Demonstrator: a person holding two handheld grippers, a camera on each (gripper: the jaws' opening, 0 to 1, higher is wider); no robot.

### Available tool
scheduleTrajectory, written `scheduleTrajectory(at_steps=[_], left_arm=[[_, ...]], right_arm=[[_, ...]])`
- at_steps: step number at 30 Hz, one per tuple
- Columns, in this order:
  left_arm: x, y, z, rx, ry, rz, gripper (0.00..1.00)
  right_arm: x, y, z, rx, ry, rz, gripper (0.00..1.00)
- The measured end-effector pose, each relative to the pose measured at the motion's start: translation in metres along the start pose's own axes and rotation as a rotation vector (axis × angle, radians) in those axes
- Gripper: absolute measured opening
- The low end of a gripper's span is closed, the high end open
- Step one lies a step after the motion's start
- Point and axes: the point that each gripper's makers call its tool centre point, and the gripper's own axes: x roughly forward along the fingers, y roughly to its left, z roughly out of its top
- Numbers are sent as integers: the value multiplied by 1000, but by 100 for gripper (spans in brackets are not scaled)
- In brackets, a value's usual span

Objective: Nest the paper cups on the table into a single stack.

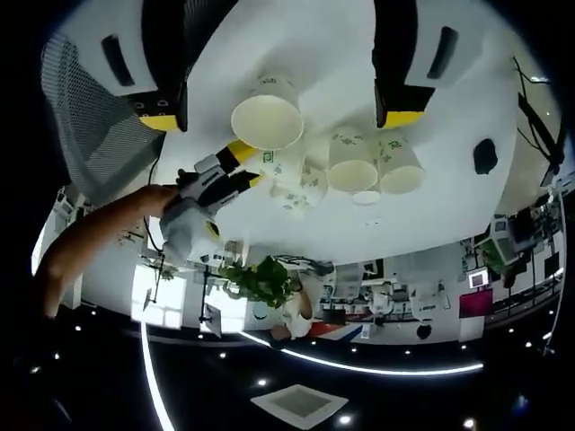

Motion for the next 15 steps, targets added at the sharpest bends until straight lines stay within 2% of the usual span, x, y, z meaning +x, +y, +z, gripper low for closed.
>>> scheduleTrajectory(at_steps=[8,15], left_arm=[[13,-5,13,17,-10,-58,75],[25,-17,16,45,25,-135,64]], right_arm=[[-18,2,3,-48,-25,-8,36],[-36,9,8,-105,-44,-6,35]])
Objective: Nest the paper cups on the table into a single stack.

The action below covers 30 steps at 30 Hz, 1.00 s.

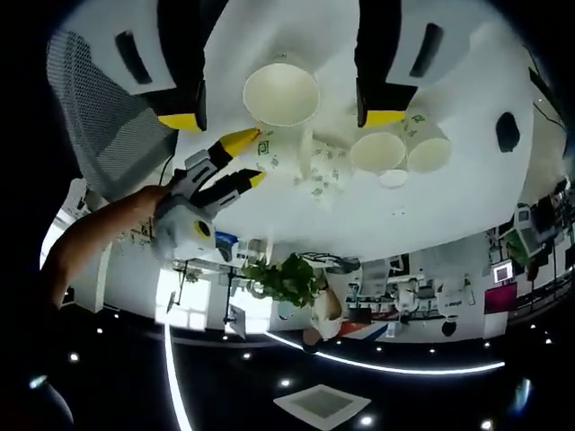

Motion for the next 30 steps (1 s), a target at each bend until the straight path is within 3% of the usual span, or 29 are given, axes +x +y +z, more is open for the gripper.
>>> scheduleTrajectory(at_steps=[9,21,25,30], left_arm=[[10,-7,11,23,5,-55,53],[13,-18,40,13,-62,-138,35],[10,-30,43,11,-61,-215,23],[8,-35,41,29,-43,-247,20]], right_arm=[[-24,7,20,-71,-61,2,35],[-45,26,49,-109,-151,49,35],[-52,31,54,-129,-180,66,35],[-57,40,58,-164,-206,101,35]])
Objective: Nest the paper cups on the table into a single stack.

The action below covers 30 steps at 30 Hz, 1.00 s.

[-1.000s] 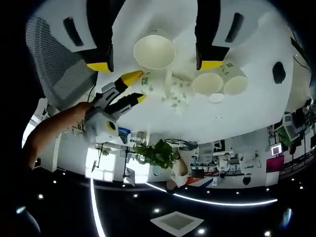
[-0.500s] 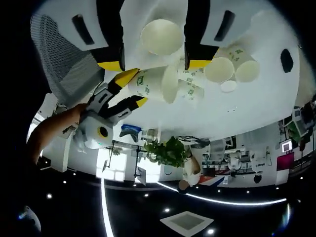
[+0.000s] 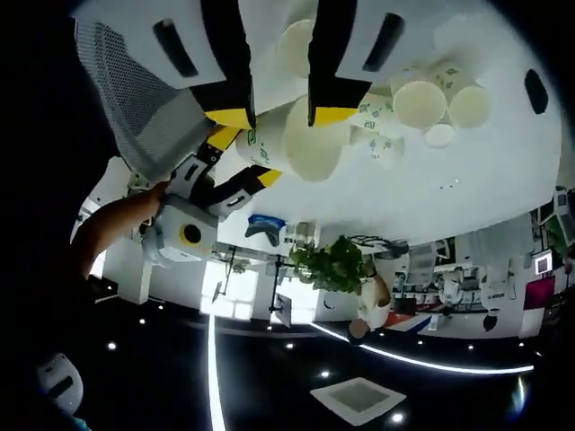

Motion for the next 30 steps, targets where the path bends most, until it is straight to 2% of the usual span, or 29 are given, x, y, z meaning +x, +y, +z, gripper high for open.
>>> scheduleTrajectory(at_steps=[4,10,15,23,30], left_arm=[[0,-11,1,17,15,-58,14],[0,-22,3,92,24,-106,6],[1,-27,3,116,40,-127,4],[-2,-47,7,71,34,-214,0],[-1,-52,3,45,70,-229,0]], right_arm=[[1,8,1,-28,-6,32,35],[3,17,3,-66,-8,67,36],[3,20,2,-86,-2,75,35],[1,30,1,-123,7,111,35],[1,38,-3,-107,17,131,35]])
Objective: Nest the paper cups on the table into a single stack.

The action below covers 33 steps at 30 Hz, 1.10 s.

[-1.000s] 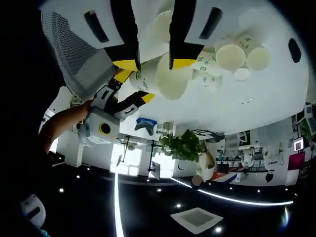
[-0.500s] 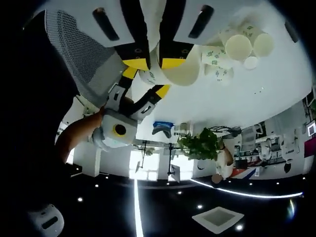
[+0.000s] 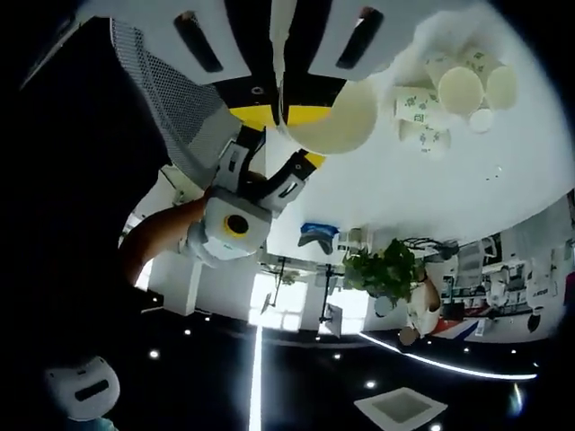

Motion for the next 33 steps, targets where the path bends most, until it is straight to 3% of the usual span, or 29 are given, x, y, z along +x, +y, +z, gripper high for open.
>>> scheduleTrajectory(at_steps=[11,29,33], left_arm=[[-6,5,0,42,39,38,0],[-24,18,-13,66,130,95,0],[-27,21,-16,71,153,105,0]], right_arm=[[-4,-8,-3,75,-11,-44,41],[-13,-29,-22,234,-25,-149,62],[-14,-34,-27,278,-42,-185,74]])
